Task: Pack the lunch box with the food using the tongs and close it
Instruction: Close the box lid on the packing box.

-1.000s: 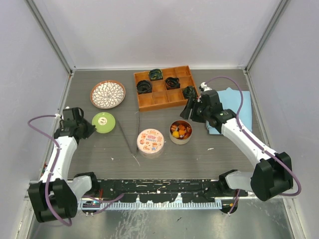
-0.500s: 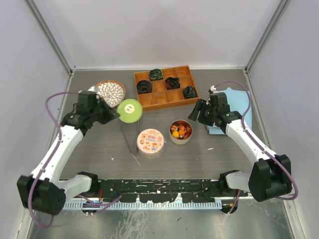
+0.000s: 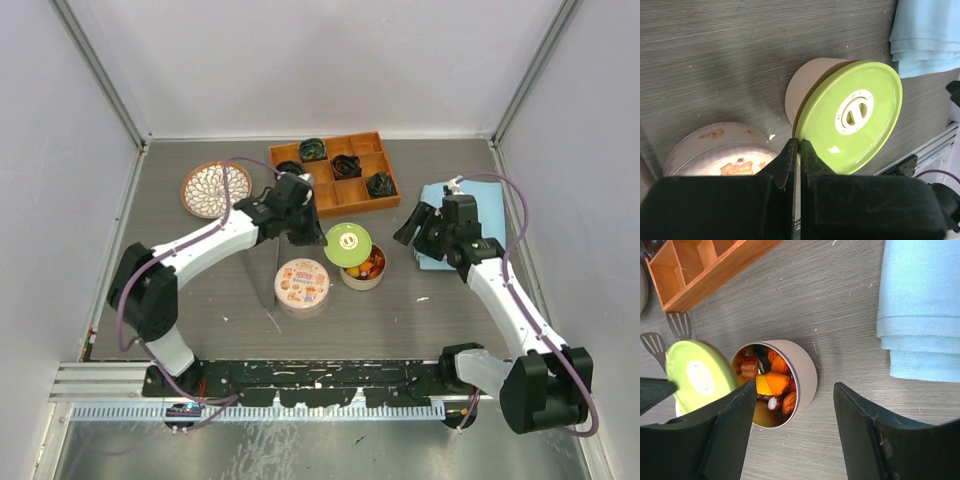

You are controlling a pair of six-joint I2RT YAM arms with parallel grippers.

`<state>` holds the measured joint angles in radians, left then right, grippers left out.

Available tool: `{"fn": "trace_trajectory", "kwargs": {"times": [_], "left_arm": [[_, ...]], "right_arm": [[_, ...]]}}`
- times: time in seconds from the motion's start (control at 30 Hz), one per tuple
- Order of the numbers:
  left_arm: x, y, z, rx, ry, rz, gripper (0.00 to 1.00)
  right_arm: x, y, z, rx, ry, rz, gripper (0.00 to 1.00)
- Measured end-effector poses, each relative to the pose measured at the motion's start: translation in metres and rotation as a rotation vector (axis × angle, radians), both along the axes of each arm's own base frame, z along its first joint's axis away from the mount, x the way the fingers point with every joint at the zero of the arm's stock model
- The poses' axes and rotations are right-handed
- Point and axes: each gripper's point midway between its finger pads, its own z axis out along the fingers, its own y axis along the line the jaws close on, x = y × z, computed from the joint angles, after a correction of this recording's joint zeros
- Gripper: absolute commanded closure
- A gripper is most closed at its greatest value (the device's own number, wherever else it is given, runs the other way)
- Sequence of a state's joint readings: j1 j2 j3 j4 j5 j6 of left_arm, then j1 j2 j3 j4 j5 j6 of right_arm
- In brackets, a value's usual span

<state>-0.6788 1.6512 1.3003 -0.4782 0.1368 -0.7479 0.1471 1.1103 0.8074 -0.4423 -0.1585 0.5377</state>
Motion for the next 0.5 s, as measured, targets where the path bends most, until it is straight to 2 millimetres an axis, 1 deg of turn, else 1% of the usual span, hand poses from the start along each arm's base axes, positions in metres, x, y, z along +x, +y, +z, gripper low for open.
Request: {"fn": "trace_trajectory", "kwargs": {"times": [0.1, 0.2, 0.3, 0.5], "left_arm": [[-0.002, -0.017, -0.01, 0.01, 0.011, -0.034, 1.0], [-0.004, -0.032, -0.017, 0.014, 0.017, -0.06, 1.0], [-0.006, -0.039, -0.024, 0.02, 0.024, -0.076, 1.0], [-0.011, -0.046, -0.038, 0.033, 0.047, -0.096, 1.0]], "right_arm": [[-0.004, -0.002, 0.006, 0.017, -0.021, -0.014, 0.32], [-0.007, 0.002, 0.005, 0.036, -0.016, 0.0, 0.32], [-0.012, 0.009, -0.004, 0.067, 0.017, 0.029, 0.32], [-0.02, 0.026, -0.029, 0.138, 0.123, 0.089, 0.32]]}}
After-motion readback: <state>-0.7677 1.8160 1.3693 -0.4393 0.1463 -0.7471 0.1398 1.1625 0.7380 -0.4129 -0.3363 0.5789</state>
